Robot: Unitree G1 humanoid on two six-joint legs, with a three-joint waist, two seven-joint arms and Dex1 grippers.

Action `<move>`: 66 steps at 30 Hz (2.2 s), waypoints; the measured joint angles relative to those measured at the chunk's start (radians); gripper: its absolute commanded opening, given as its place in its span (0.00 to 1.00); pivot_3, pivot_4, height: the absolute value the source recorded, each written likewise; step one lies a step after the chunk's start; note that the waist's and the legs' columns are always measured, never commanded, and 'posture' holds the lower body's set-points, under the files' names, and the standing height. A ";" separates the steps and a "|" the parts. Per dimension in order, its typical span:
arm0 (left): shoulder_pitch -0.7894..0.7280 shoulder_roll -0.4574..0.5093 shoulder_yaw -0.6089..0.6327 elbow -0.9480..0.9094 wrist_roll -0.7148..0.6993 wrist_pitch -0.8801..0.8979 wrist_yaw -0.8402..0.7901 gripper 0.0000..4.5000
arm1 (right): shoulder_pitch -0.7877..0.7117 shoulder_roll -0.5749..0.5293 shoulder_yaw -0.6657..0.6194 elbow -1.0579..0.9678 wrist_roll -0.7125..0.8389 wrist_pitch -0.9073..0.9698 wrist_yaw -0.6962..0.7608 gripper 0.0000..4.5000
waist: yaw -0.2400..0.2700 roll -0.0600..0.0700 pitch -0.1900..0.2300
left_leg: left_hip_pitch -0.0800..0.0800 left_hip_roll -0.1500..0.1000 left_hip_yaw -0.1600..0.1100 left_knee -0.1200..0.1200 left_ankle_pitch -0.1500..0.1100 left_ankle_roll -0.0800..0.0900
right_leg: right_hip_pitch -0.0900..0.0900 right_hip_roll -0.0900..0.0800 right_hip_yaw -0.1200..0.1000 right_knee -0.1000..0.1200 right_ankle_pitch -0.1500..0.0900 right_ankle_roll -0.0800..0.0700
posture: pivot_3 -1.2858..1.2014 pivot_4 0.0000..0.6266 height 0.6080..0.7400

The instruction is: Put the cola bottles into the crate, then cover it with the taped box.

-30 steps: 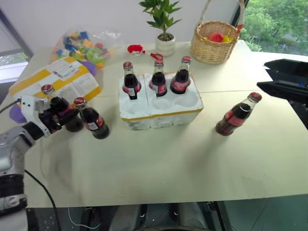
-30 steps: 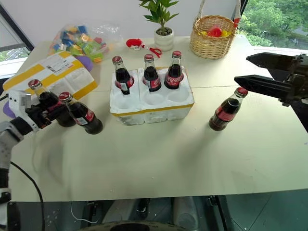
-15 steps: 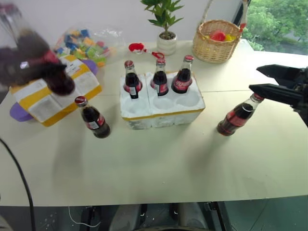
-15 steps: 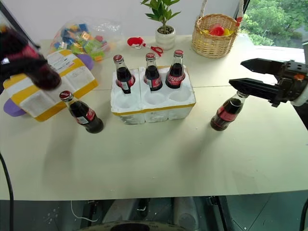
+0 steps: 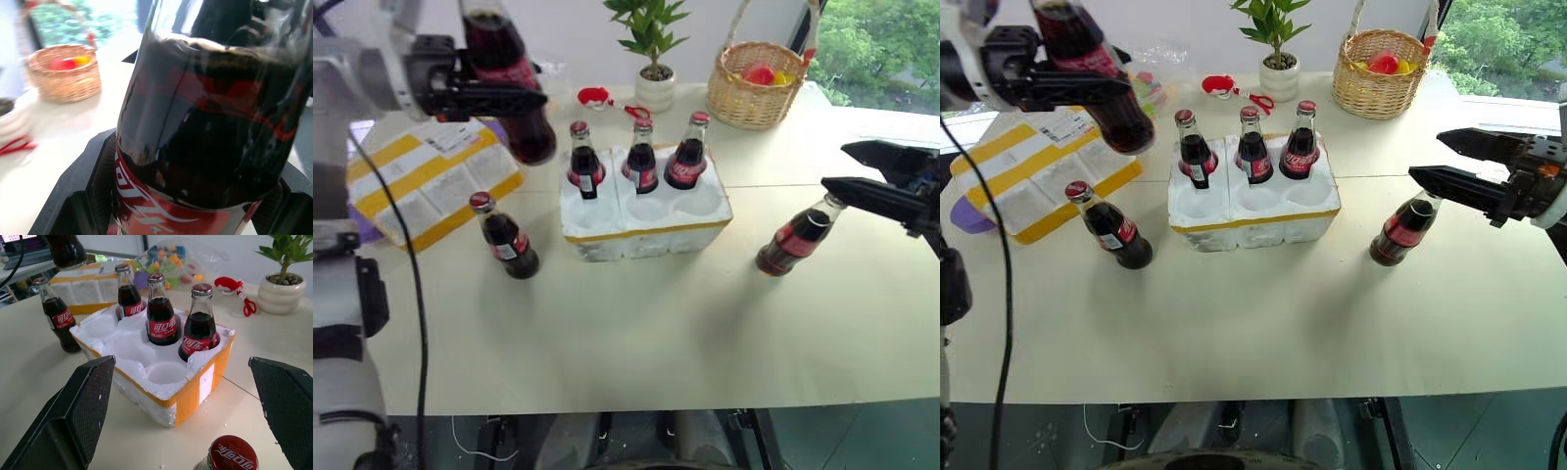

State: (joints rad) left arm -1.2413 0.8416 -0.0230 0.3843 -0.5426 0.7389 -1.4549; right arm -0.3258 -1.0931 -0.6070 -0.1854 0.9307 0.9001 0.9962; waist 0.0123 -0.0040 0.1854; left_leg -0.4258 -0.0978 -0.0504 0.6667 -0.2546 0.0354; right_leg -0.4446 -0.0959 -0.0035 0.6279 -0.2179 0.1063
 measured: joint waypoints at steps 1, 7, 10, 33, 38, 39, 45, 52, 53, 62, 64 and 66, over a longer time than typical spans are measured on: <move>0.009 -0.007 0.001 -0.027 -0.006 0.007 0.004 0.63 | 0.012 0.003 -0.008 -0.009 0.004 0.006 -0.008 1.00 | -0.001 0.000 0.000 | 0.000 0.000 0.000 0.000 0.000 0.000 | 0.000 0.000 0.000 0.000 0.000 0.000 | 0.52 0.24 0.94; 0.110 -0.086 0.000 -0.139 -0.015 0.033 0.085 0.63 | 0.048 0.018 -0.044 -0.037 0.027 0.017 -0.048 1.00 | -0.002 0.000 0.000 | 0.001 0.000 0.000 0.000 0.001 -0.001 | 0.000 0.000 0.000 0.001 0.000 0.000 | 0.52 0.24 0.94; 0.138 -0.103 -0.001 -0.156 -0.010 0.035 0.129 0.63 | 0.049 0.020 -0.046 -0.038 0.029 0.017 -0.063 1.00 | 0.000 0.000 0.000 | 0.001 0.000 0.000 0.000 0.001 -0.001 | 0.000 0.000 0.000 0.001 0.000 0.000 | 0.52 0.24 0.94; 0.212 -0.141 0.010 -0.370 -0.057 0.163 0.329 0.63 | 0.043 0.037 -0.043 -0.009 0.033 -0.001 -0.091 1.00 | 0.000 0.000 0.000 | 0.001 0.000 0.000 0.000 0.003 -0.006 | 0.000 0.000 0.000 0.001 0.000 0.000 | 0.52 0.24 0.94; 0.267 -0.133 -0.028 -0.334 0.011 0.065 0.319 0.63 | 0.045 0.047 -0.043 -0.008 0.030 -0.005 -0.093 1.00 | 0.001 0.000 0.000 | 0.001 0.000 0.000 0.000 0.004 -0.006 | 0.000 0.000 0.000 0.002 0.000 0.000 | 0.52 0.24 0.94; 0.267 -0.133 -0.037 -0.315 0.024 0.049 0.316 0.63 | 0.045 0.047 -0.043 -0.007 0.030 -0.006 -0.093 1.00 | 0.001 0.000 0.000 | 0.001 0.000 0.000 0.000 0.004 -0.006 | 0.000 0.000 0.000 0.002 0.000 0.000 | 0.52 0.24 0.94; 0.266 -0.151 -0.042 -0.222 0.063 -0.014 0.298 0.63 | 0.045 0.046 -0.043 -0.004 0.024 -0.010 -0.096 1.00 | 0.003 0.000 0.000 | 0.001 0.000 0.000 0.000 0.004 -0.006 | 0.001 0.000 0.000 0.001 0.000 0.000 | 0.52 0.24 0.94; 0.266 -0.187 -0.043 -0.190 0.075 -0.027 0.282 0.63 | 0.048 0.046 -0.044 -0.004 0.024 -0.011 -0.107 1.00 | 0.000 0.000 0.000 | 0.001 0.000 0.000 0.000 0.004 -0.007 | 0.000 0.000 0.000 0.001 0.000 0.000 | 0.52 0.24 0.94; 0.266 -0.188 -0.043 -0.190 0.076 -0.028 0.278 0.63 | 0.049 0.046 -0.044 -0.004 0.024 -0.011 -0.109 1.00 | 0.000 0.000 0.000 | 0.001 0.000 0.000 0.000 0.004 -0.007 | 0.000 0.000 0.000 0.001 0.000 0.000 | 0.52 0.24 0.94; 0.266 -0.188 -0.043 -0.190 0.080 -0.030 0.262 0.63 | 0.052 0.046 -0.060 -0.005 0.024 -0.011 -0.118 1.00 | 0.002 0.000 0.000 | 0.001 0.000 0.000 0.001 0.004 -0.006 | 0.000 0.000 0.000 0.002 0.000 0.000 | 0.52 0.24 0.94; 0.266 -0.188 -0.043 -0.190 0.080 -0.030 0.259 0.63 | 0.052 0.046 -0.060 -0.005 0.024 -0.011 -0.121 1.00 | 0.001 0.000 0.000 | 0.001 0.000 0.000 0.001 0.004 -0.006 | 0.000 0.000 0.000 0.002 0.000 0.000 | 0.52 0.24 0.94; 0.267 -0.188 -0.043 -0.191 0.080 -0.028 0.258 0.63 | 0.052 0.046 -0.060 -0.005 0.024 -0.011 -0.122 1.00 | 0.001 0.000 0.000 | 0.001 0.000 0.000 0.001 0.004 -0.006 | 0.000 0.000 0.000 0.002 0.000 0.000 | 0.52 0.24 0.94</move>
State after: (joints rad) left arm -0.9748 0.6533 -0.0660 0.1938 -0.4628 0.7113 -1.1964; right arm -0.2737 -1.0467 -0.6669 -0.1899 0.9547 0.8888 0.8742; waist 0.0128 -0.0038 0.1853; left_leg -0.4248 -0.0980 -0.0507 0.6672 -0.2508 0.0289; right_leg -0.4443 -0.0960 -0.0032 0.6295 -0.2178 0.1062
